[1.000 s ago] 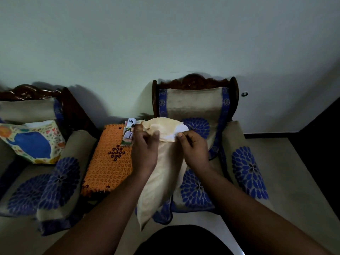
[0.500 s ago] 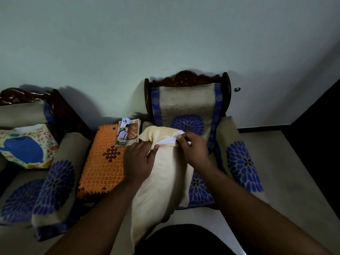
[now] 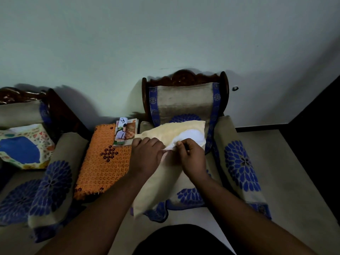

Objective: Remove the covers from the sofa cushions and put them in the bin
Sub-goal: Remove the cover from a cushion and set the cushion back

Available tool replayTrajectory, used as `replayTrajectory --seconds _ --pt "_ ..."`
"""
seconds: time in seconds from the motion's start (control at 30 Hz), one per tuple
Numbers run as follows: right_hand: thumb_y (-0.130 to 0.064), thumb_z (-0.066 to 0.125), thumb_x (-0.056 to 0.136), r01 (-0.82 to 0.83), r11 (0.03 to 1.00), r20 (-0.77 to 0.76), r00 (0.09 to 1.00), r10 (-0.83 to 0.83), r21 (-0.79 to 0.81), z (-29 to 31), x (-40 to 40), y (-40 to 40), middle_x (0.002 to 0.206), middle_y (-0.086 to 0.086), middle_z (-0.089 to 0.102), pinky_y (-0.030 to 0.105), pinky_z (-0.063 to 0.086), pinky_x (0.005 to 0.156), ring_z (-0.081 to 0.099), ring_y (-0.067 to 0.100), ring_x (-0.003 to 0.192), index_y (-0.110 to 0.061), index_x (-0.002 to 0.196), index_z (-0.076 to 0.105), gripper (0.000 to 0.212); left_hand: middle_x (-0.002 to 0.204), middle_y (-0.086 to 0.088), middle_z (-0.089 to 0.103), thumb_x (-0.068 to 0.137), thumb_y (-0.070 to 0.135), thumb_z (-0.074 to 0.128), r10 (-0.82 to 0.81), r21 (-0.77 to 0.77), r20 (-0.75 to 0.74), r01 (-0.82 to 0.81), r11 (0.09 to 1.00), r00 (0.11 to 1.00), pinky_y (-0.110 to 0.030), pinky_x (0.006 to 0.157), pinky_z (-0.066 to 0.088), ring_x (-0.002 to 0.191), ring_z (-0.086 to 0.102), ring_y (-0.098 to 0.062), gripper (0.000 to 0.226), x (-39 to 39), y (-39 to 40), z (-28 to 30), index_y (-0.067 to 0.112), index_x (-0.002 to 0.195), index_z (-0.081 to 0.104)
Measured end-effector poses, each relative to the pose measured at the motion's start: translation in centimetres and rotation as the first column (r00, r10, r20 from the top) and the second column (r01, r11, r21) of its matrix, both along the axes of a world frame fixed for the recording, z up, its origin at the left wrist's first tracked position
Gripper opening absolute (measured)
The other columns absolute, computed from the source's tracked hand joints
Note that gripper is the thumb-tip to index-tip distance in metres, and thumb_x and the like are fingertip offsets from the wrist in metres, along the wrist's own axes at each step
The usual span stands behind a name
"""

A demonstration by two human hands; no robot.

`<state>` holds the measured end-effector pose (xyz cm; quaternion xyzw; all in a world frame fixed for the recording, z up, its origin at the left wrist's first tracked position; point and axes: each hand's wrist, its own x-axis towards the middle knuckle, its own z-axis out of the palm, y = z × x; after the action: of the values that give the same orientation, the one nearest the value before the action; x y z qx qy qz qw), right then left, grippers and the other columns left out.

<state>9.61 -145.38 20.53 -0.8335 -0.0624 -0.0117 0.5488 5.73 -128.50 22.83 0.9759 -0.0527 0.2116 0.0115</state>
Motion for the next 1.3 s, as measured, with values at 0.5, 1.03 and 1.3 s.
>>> replayTrajectory --seconds 0.5,1.03,1.3 --pt "-0.035 0.053 0.102 -0.200 0.972 -0.246 0.955 0.165 -0.122 -0.7 4.3 -6.2 0.093 -0.007 0.069 0.043 0.057 0.084 0.066 0.010 0.087 -0.030 0.093 0.067 0.017 0.078 0.003 0.059 0.092 0.036 0.063 -0.015 -0.217 0.064 0.029 0.976 0.998 -0.043 0.073 0.038 0.080 0.057 -0.026 0.022 -1.9 3.7 0.1 0.020 0.078 0.065" --pt "-0.051 0.065 0.092 -0.408 0.851 -0.295 0.901 0.318 -0.330 -0.9 3.5 -0.7 0.111 -0.003 0.070 0.040 0.054 0.090 0.064 0.016 0.100 -0.023 0.119 0.068 0.039 0.086 0.007 0.059 0.092 0.038 0.059 -0.090 -0.164 -0.047 0.081 0.983 0.995 -0.040 0.076 0.038 0.083 0.056 -0.022 0.015 -0.5 2.4 -1.5 0.025 0.085 0.063" --pt "-0.046 0.064 0.094 -0.342 0.934 -0.258 0.916 0.306 -0.105 -2.0 3.4 -1.5 0.082 -0.012 0.068 0.035 0.052 0.078 0.061 0.003 0.079 -0.025 0.087 0.072 0.024 0.087 0.007 0.057 0.093 0.041 0.058 -0.032 -0.126 -0.081 0.021 0.992 0.996 -0.040 0.075 0.036 0.083 0.054 -0.021 0.018 0.8 3.0 -1.2 0.026 0.084 0.062"
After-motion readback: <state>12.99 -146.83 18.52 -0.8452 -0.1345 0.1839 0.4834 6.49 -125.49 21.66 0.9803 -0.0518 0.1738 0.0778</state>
